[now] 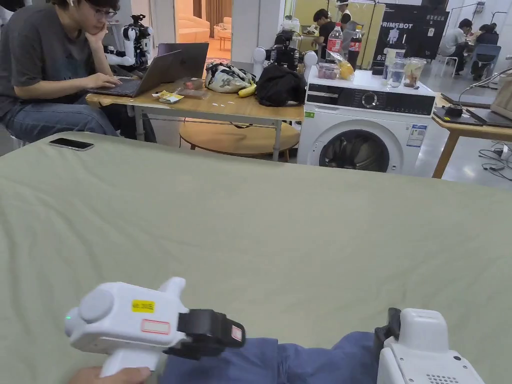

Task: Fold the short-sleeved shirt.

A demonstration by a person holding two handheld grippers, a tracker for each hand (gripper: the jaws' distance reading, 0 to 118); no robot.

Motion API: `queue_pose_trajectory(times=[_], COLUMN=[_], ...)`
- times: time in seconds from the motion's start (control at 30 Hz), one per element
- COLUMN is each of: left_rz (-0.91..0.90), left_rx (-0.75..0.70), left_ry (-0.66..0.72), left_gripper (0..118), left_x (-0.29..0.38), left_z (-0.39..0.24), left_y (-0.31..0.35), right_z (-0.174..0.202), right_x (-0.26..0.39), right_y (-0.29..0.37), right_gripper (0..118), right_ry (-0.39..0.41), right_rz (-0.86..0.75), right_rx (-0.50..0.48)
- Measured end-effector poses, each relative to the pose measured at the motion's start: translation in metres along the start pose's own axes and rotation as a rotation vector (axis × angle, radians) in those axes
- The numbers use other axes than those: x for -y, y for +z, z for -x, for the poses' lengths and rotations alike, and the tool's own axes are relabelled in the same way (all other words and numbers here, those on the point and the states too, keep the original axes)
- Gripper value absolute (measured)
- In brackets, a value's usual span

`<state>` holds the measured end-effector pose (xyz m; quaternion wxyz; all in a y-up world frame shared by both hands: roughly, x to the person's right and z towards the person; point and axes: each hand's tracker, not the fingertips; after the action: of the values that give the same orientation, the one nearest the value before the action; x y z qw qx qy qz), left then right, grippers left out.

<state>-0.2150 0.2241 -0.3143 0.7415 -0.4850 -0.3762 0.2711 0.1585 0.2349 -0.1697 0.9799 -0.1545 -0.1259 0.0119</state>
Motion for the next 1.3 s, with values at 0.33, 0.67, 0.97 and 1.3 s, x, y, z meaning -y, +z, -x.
queue_pose_trajectory(times=[0.33,0.67,0.97,1.3], left_rz=[0.018,-0.051,-0.139,-0.209], left_rx=[-0.030,0.180,0.154,-0.189], left_ry=[0.159,0.213,0.120,0.034], left_gripper=[66,12,11,11], left_x=[0.018,0.042,0.023,0.015], left_z=[0.098,0.117,0.077,-0.001], left_y=[0.025,-0.010,0.065,0.142], right_z=[0.013,0.016,0.014,0.024], right_x=[-0.004,-0.011,-0.016,-0.018], right_y=[0.000,0.007,0.003,0.003], right_gripper=[0,0,0,0], right_ry=[-0.039,-0.024,-0.033,-0.016], right_rz=[-0.052,-0.100,-0.109,-0.103], right_rx=[-0.040,-0.041,-0.032,-0.062])
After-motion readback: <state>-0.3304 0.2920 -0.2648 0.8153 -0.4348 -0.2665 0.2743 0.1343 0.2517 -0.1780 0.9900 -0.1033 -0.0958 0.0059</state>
